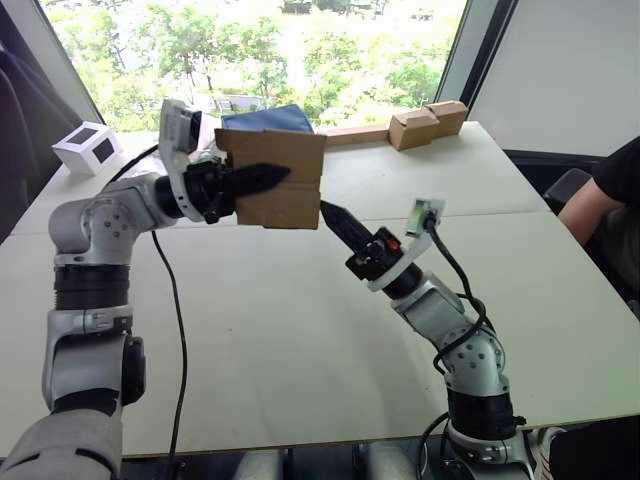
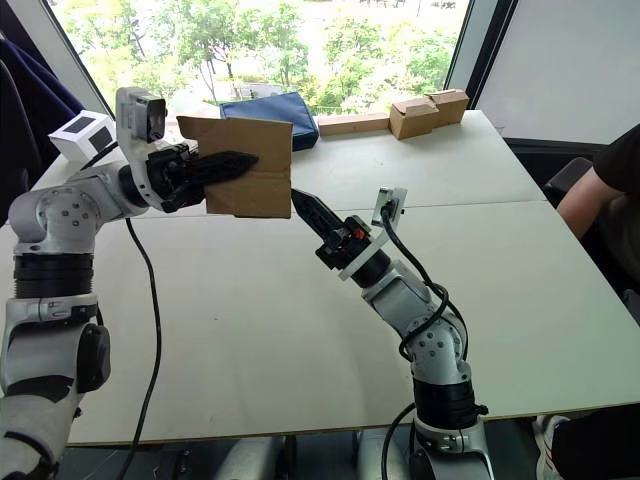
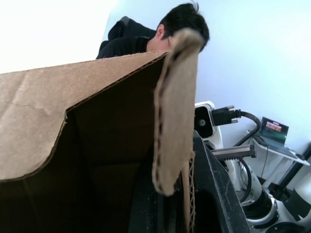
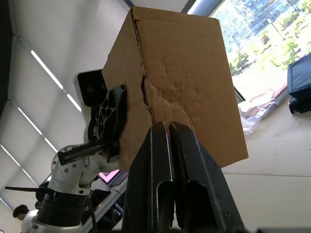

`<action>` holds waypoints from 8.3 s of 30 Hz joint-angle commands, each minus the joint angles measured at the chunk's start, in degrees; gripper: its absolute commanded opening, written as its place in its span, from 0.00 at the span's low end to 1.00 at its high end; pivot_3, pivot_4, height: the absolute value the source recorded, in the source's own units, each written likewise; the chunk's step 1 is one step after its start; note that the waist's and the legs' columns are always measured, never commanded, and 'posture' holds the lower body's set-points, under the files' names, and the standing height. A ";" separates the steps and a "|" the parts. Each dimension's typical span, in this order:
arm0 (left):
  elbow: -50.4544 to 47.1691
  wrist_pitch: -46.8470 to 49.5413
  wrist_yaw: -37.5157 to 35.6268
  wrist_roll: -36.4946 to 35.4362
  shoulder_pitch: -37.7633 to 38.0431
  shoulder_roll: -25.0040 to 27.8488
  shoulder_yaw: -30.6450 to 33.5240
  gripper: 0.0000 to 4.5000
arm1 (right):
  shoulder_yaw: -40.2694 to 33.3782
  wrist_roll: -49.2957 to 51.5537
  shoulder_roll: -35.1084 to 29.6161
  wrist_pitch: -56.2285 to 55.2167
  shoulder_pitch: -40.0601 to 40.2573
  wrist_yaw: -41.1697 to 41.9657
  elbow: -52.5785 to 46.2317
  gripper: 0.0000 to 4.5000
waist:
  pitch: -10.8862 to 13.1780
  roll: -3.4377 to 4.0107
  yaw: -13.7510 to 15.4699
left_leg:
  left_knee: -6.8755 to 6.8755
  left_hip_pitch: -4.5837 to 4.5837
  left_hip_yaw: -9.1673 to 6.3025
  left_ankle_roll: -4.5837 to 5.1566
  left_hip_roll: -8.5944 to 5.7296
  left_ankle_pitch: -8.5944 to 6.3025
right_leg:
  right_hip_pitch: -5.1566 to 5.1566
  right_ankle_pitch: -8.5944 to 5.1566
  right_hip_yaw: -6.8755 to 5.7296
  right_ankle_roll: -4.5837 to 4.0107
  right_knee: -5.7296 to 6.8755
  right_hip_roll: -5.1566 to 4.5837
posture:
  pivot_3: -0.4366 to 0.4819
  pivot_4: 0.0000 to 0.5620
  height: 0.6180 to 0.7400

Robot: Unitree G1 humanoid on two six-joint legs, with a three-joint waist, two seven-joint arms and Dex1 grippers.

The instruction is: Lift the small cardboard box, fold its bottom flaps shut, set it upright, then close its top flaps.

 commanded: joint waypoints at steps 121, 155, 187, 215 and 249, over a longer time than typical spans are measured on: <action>-28.17 -6.98 13.65 13.13 33.51 10.52 -1.27 0.01 | 8.48 -44.57 -28.31 -7.56 -4.77 34.60 7.92 0.00 | 0.14 -0.05 0.41 | 0.59 -0.24 -0.21 0.16 -0.03 -0.13 | 0.16 -0.09 -0.03 0.13 -0.01 -0.27 | 0.48 0.27 0.98; -21.73 -14.56 15.08 20.41 25.28 3.86 -13.74 0.01 | 17.68 -45.27 -19.88 -9.08 -9.70 36.47 12.48 0.00 | 0.14 -0.04 0.16 | 0.53 -0.21 -0.17 0.16 -0.08 -0.13 | 0.12 -0.09 -0.06 0.13 0.06 -0.09 | 0.48 0.27 0.98; -1.26 -18.33 10.96 20.28 20.94 6.24 -6.86 0.01 | 4.81 -32.96 -25.11 2.60 -10.80 34.76 -3.87 0.00 | 0.14 -0.04 0.25 | 0.53 -0.21 -0.18 0.16 -0.10 -0.13 | 0.12 -0.09 -0.09 0.13 0.04 -0.11 | 0.48 0.27 0.98; 36.71 -28.46 -14.14 30.78 3.28 -4.87 -15.87 0.01 | 27.29 -51.51 -24.76 -7.73 -12.37 34.71 -3.47 0.00 | 0.15 -0.11 0.10 | 0.66 -0.31 -0.18 0.24 -0.11 -0.16 | 0.07 -0.09 -0.14 0.16 0.09 -0.02 | 0.48 0.27 0.98; -22.50 -7.66 0.51 14.36 29.44 10.89 0.42 0.01 | 26.40 -53.57 -19.11 -12.65 -12.06 37.28 7.57 0.00 | 0.14 -0.12 0.38 | 0.63 -0.40 -0.28 0.15 -0.07 -0.13 | 0.01 -0.08 -0.06 0.14 0.09 -0.30 | 0.48 0.27 0.98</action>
